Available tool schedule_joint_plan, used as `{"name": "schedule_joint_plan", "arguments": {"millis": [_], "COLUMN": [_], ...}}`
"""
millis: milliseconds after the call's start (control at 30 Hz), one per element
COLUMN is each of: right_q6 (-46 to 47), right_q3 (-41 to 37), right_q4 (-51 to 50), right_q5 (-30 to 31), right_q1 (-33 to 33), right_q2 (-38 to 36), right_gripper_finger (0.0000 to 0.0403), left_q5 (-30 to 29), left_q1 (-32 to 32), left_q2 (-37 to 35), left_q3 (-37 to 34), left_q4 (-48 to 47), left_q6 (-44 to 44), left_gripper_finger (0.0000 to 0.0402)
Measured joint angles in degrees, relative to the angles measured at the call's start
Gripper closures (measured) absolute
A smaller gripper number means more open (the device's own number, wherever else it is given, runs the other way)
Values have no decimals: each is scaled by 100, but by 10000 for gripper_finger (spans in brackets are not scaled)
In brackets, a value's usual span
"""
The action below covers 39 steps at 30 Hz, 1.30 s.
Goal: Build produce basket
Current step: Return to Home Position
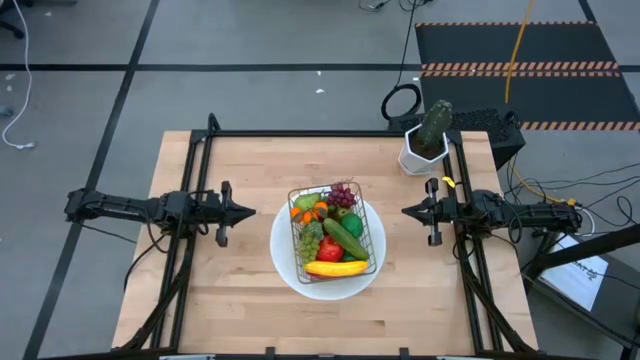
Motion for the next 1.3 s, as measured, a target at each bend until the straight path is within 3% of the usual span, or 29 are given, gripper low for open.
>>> {"name": "schedule_joint_plan", "arguments": {"millis": [367, 933, 1300], "right_q6": [0, 0, 0], "right_q3": [0, 0, 0], "right_q4": [2, 2, 4], "right_q5": [0, 0, 0], "right_q1": [1, 2, 2], "right_q2": [0, 1, 2], "right_gripper_finger": [403, 403, 403], "left_q5": [249, 153, 247], "left_q1": [0, 0, 0], "left_q2": [-306, -1249, -1241], "left_q3": [-35, -24, -18], "left_q4": [-36, -945, -1002], "left_q6": [181, 430, 486], "left_gripper_finger": [401, 401, 401]}}
